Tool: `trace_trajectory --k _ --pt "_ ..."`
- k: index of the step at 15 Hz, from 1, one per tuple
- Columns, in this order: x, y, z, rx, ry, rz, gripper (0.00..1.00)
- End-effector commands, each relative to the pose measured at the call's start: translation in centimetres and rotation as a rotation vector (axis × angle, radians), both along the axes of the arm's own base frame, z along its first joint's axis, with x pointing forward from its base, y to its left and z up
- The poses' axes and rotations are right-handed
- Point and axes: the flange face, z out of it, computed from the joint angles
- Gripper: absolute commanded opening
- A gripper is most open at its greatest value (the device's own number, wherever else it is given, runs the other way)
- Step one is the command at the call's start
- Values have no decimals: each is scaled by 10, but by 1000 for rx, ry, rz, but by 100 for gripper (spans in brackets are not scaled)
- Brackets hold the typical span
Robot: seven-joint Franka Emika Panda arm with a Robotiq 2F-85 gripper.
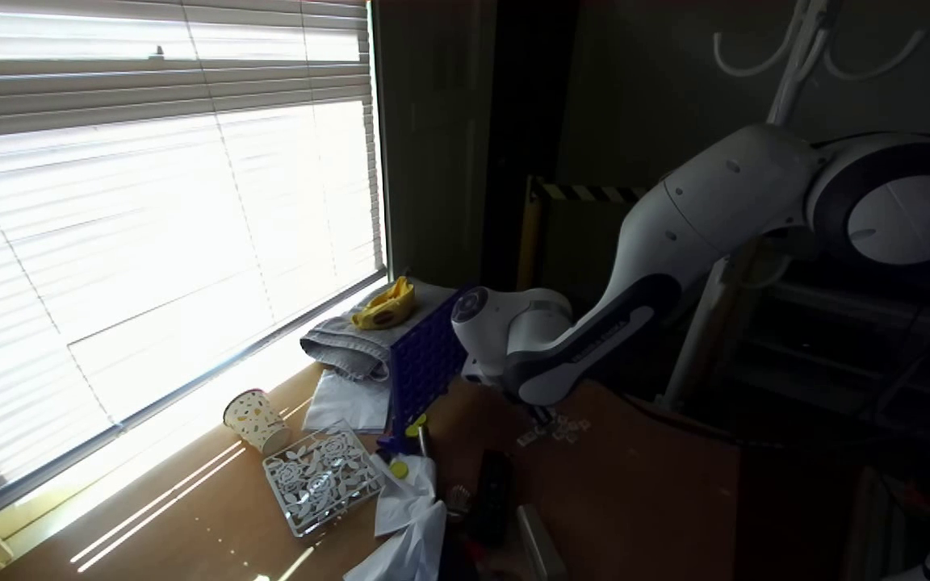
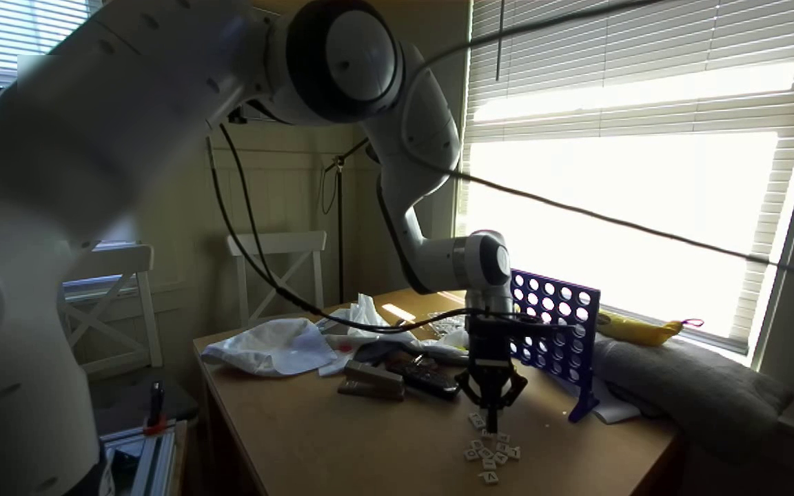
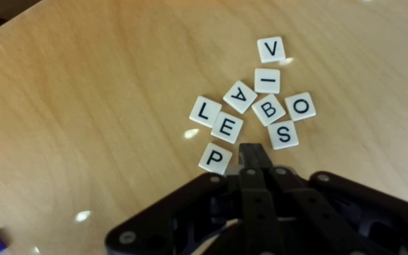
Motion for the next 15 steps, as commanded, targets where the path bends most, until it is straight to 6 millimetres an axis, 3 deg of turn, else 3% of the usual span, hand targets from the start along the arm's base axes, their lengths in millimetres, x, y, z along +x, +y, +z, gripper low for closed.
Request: trace_trajectory --k 1,8,15 --pt "-7 0 2 29 -11 -45 0" --pt "-9 -6 -2 96 -73 -134 0" --pt "-10 -7 -4 103 -70 -119 0"
